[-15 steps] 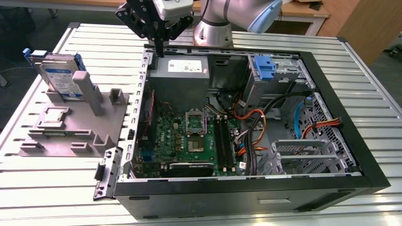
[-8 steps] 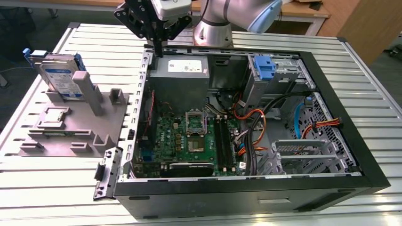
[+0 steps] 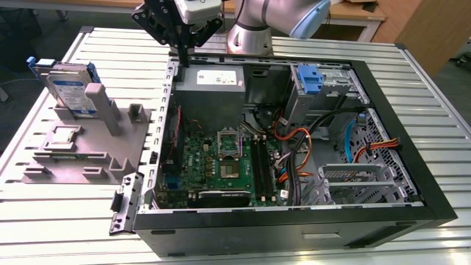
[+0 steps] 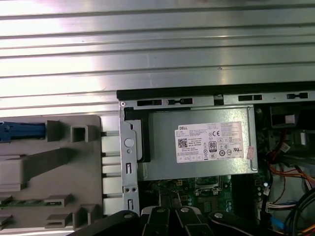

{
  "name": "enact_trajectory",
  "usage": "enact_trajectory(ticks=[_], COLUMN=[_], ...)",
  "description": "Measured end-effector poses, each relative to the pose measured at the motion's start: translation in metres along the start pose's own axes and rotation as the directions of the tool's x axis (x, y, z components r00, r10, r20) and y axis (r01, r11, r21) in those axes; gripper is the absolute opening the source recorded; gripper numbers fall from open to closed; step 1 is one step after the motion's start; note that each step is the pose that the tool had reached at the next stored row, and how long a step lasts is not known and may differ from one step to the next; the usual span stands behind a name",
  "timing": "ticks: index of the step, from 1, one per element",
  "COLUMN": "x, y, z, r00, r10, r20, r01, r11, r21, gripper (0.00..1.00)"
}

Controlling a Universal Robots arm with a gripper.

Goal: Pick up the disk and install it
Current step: 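Reach for the disk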

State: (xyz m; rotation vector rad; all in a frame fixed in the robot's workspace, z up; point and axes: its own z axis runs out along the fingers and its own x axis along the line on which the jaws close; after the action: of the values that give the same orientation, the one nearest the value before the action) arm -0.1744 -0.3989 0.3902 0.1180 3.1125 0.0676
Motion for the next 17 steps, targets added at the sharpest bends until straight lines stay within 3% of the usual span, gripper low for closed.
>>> enact_trajectory(ticks=[17], x=[0.0053], y=[-0.0004], z=[0.0002], r00=[1.0], r10=[0.0], r20=[0.0], r01=[0.0], r11=[1.0], r21=[0.0], gripper=[0.1])
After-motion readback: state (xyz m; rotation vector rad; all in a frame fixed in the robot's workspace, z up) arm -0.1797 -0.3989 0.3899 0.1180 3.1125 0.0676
